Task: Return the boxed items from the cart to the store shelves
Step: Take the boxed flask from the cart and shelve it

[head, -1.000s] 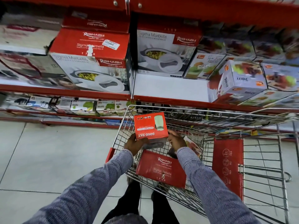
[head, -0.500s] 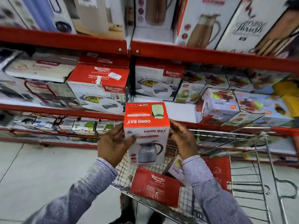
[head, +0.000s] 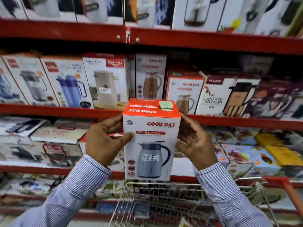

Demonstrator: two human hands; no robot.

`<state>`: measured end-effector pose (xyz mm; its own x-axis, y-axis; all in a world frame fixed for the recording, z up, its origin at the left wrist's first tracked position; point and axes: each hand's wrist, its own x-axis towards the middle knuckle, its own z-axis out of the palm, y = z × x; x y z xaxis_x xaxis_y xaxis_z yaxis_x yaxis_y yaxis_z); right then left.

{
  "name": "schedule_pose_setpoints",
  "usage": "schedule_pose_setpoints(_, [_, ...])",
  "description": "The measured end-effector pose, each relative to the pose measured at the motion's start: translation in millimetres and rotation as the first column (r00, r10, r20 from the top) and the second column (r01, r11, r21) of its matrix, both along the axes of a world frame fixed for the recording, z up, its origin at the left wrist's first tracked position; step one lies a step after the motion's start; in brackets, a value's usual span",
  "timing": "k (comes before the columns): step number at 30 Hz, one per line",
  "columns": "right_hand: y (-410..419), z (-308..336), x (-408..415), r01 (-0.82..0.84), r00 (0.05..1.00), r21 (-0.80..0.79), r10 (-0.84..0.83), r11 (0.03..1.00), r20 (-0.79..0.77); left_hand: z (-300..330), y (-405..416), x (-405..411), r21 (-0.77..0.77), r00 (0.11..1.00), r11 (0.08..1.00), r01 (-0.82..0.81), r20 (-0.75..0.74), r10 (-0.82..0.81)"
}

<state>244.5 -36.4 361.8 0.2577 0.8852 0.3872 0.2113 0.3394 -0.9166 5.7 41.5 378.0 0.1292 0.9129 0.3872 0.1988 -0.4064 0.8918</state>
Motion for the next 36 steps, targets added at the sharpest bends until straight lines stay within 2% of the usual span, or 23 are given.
schedule_pose_setpoints(4, [13.0,28.0,4.0,-0.037,0.996,0.036,0.040,0.999,-0.078,36.9,11.9,6.3,0.066,0.999,0.997,0.045,0.022,-0.046])
schedule_pose_setpoints(13, [61.8,76.1,4.5,0.072,0.993,0.128,-0.059,0.989,-0.101,92.7,58.0,15.4,0.235,0.999,0.972,0.031,-0.016,-0.028])
schedule_pose_setpoints(25, [119.4,113.4,9.9,0.153,0.982,0.138,-0.166,0.978,0.085,114.5,121.8,28.1,0.131,0.995,0.990,0.054,0.072,-0.064])
schedule_pose_setpoints(36, [157.6,118.2,19.8,0.206,0.969,0.131,-0.221,0.970,0.113,112.1,152.5,43.7,0.136,0.982,0.988,0.069,0.164,-0.091])
